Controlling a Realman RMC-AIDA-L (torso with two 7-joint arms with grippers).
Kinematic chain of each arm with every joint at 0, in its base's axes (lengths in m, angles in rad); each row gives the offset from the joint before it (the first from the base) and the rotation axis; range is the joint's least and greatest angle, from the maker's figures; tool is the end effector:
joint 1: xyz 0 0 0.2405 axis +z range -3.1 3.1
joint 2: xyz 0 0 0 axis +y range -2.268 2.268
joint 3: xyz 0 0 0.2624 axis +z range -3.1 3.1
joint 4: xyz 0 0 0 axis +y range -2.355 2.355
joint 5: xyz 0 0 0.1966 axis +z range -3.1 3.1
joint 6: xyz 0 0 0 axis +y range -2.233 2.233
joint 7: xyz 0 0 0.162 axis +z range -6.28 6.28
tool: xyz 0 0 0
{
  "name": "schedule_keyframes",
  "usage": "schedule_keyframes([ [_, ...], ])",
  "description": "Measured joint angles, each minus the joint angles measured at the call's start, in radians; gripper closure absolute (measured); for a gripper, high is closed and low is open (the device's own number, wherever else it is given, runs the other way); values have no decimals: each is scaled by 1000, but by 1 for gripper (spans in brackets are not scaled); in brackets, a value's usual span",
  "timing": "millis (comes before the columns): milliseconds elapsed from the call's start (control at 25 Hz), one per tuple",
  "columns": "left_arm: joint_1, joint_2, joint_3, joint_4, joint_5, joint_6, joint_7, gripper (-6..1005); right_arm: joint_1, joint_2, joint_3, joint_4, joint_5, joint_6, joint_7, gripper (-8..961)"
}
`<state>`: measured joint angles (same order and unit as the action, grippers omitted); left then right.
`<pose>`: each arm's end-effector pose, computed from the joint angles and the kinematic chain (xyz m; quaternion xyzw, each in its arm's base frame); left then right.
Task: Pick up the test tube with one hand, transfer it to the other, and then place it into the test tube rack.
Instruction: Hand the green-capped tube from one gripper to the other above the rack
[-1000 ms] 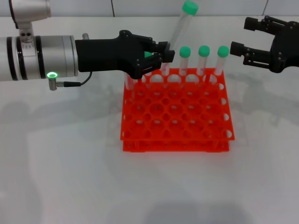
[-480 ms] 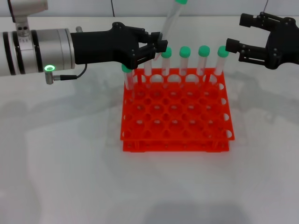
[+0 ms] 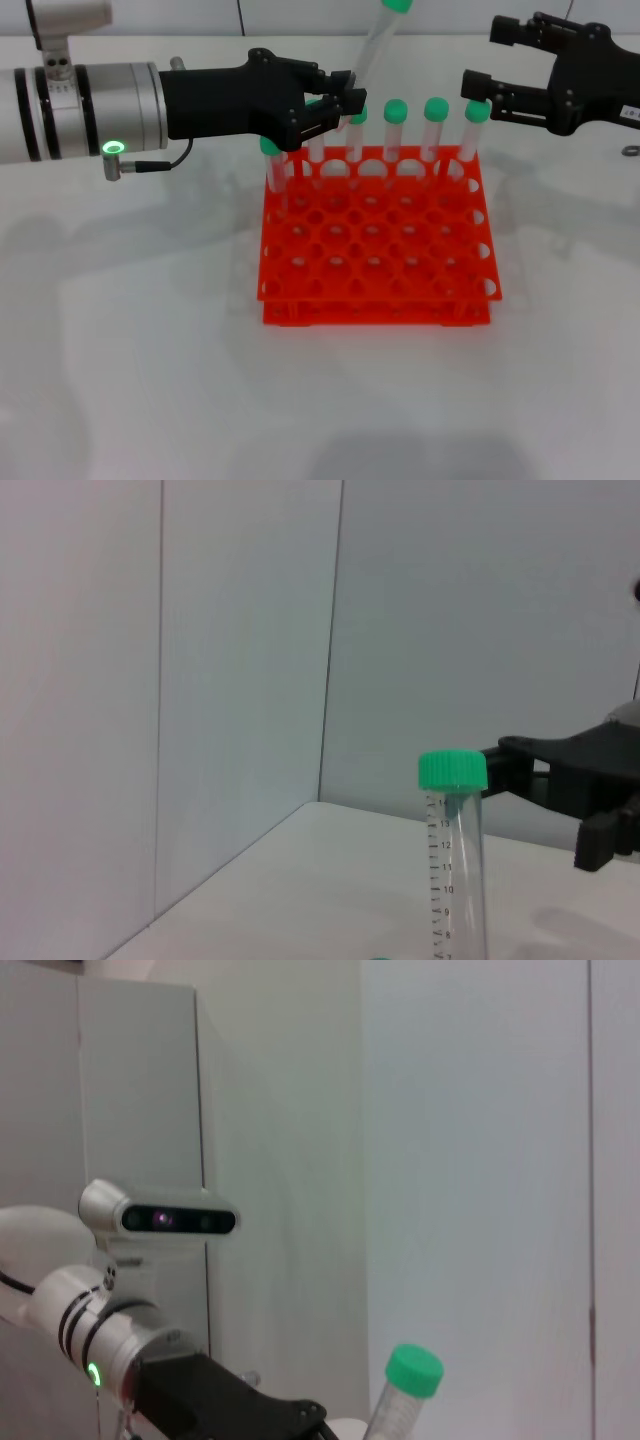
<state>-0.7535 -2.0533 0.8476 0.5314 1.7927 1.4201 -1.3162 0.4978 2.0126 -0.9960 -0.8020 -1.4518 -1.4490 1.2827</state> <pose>-0.1702 0.3852 -0.0339 -0.9456 -0.1196 -0.2768 0.1219 0.1920 0.3643 0.0317 -0.9092 0.0752 0.3479 0.2162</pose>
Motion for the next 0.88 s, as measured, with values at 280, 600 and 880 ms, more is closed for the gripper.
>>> schedule_keyframes([
  [280,18,-1,2,2,-1,11,35,770,30,0,0,25,5,-6,1,198],
  [600,16,-1,4,-3,3,13,43,768,62,-1,3,51,9,-6,1,198],
  [880,16,-4,4,0,3,13,42,765,78,1,-7,52,29,-12,3,198],
])
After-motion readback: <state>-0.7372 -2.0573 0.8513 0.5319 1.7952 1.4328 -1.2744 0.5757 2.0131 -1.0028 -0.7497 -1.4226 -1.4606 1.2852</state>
